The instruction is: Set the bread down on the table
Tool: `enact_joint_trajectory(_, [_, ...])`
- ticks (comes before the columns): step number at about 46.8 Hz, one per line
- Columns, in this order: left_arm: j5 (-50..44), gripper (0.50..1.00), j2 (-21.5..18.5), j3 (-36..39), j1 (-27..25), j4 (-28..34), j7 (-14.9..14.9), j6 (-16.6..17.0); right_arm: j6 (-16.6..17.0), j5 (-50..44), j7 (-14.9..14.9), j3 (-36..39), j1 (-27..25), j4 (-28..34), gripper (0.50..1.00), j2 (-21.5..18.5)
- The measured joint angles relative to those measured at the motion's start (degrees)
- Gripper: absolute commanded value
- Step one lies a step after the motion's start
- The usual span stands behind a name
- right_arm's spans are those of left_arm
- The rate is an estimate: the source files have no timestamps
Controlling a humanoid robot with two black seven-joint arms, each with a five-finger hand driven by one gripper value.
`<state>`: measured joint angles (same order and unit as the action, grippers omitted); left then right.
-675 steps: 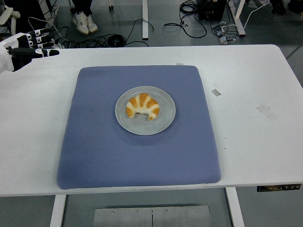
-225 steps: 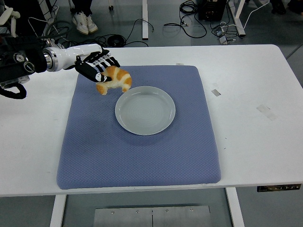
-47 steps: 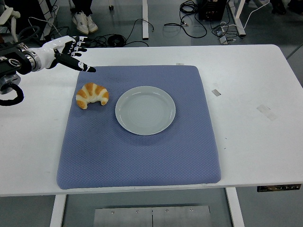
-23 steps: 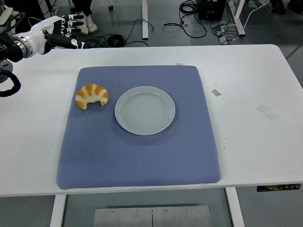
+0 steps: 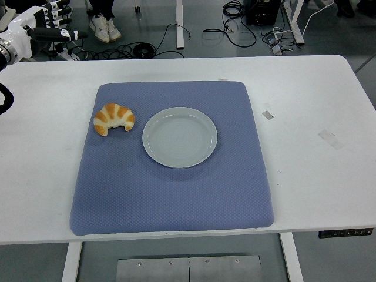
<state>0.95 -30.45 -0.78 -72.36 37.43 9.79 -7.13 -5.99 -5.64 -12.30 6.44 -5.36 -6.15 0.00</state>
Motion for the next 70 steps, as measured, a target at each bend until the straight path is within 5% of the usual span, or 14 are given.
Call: enact_joint_trajectory(70, [-0.07, 0.969, 1.94, -1.34, 2.02, -0.18, -0.31, -2.38, 0.2, -0.07, 0.0, -0.03, -0.55, -0.24, 1.0, 0.0])
